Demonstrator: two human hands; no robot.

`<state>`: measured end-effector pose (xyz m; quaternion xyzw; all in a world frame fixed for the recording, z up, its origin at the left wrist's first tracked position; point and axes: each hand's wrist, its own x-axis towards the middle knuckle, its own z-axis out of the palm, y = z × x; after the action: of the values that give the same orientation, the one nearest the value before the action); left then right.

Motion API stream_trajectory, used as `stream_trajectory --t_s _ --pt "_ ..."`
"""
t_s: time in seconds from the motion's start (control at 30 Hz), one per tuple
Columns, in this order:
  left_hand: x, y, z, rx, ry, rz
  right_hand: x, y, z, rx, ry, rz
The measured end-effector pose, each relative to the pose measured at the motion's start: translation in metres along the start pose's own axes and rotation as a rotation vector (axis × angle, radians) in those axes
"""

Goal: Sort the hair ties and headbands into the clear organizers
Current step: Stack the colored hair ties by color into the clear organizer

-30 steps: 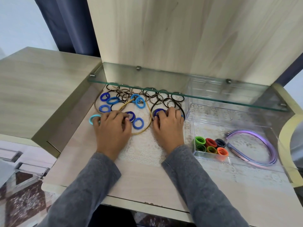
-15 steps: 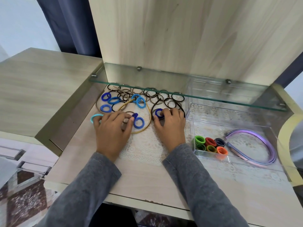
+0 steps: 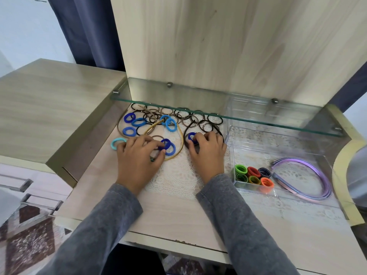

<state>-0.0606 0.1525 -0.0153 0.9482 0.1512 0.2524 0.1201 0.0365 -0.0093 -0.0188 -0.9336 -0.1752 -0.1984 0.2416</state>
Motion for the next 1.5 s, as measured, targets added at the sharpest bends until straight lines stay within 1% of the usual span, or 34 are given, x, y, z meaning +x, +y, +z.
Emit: stream_trajectory --t_s 0.17,0.27,0.37,0.5,0.6,0.8,1.13,1.33,1.43,1.5 --pt "0.000 0.003 0.000 -0.017 0.011 -0.006 0.001 0.000 -0.004 -0.009 -0.024 -0.001" --pt "-0.002 0.002 -0.002 -0.070 0.068 0.033 0.001 0.000 -0.005 -0.003 0.000 -0.003" --pt "-0.006 0.001 -0.005 -0.138 0.094 0.143 -0.001 0.000 -0.004 0.015 0.021 -0.007" --pt "-0.013 -0.002 -0.005 -0.254 0.022 0.383 -0.003 0.002 -0.005 0.053 0.078 -0.025" --pt "-0.015 -0.002 -0.007 -0.297 -0.025 0.455 -0.006 0.004 -0.006 0.178 0.069 -0.079" --pt "-0.017 -0.003 -0.009 -0.295 -0.097 0.488 -0.019 0.014 -0.015 0.358 0.039 -0.068" --pt "-0.017 -0.001 -0.013 -0.295 -0.175 0.471 -0.023 0.018 -0.015 0.344 -0.013 -0.104" --pt "-0.017 0.000 -0.015 -0.295 -0.237 0.442 -0.026 0.018 -0.022 0.346 -0.022 -0.223" --pt "-0.017 0.000 -0.015 -0.302 -0.220 0.416 -0.028 0.016 -0.022 0.353 -0.044 -0.241" --pt "-0.016 0.000 -0.015 -0.301 -0.158 0.377 -0.029 0.016 -0.023 0.352 -0.048 -0.252"
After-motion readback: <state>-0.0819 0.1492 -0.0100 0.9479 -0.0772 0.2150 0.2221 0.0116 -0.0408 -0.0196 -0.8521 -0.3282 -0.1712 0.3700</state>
